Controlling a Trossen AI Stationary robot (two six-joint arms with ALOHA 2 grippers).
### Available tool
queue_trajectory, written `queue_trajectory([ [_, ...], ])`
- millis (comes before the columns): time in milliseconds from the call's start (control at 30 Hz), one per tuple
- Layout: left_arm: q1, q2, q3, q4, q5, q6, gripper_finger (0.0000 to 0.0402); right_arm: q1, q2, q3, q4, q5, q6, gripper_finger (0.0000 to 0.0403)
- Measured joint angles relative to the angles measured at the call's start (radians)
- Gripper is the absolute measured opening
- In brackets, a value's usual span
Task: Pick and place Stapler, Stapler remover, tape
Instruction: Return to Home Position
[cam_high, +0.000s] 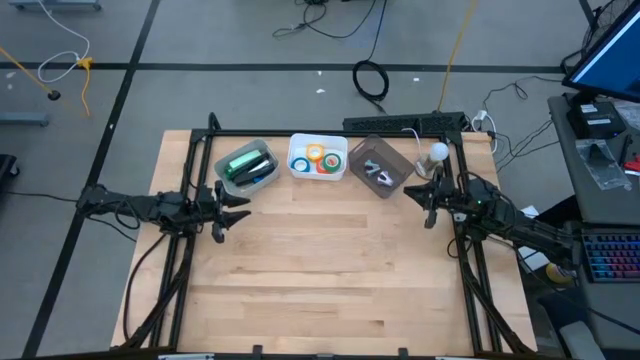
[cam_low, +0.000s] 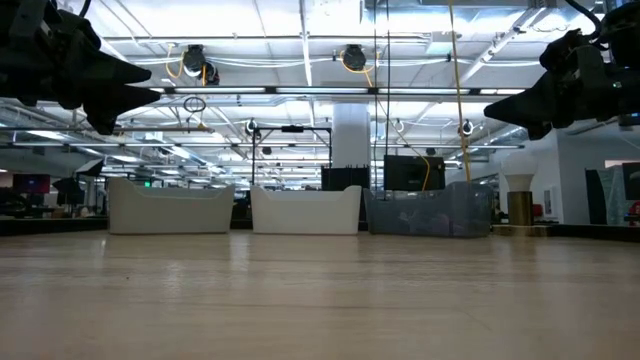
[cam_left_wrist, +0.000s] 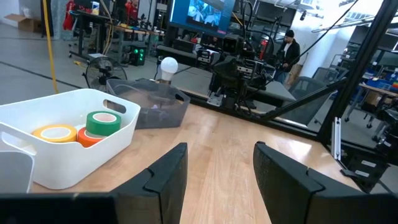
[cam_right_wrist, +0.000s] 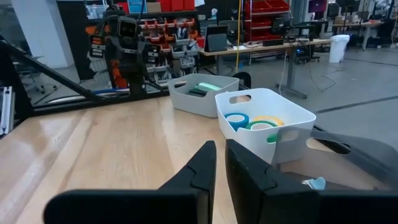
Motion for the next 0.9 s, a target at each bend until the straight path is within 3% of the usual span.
queue_trajectory([
  [900,0.0,0.0,0.0,0.0,0.0,0.001,0.0182,0.0,0.0,0.001,0.006,0.0,0.0,0.0031],
])
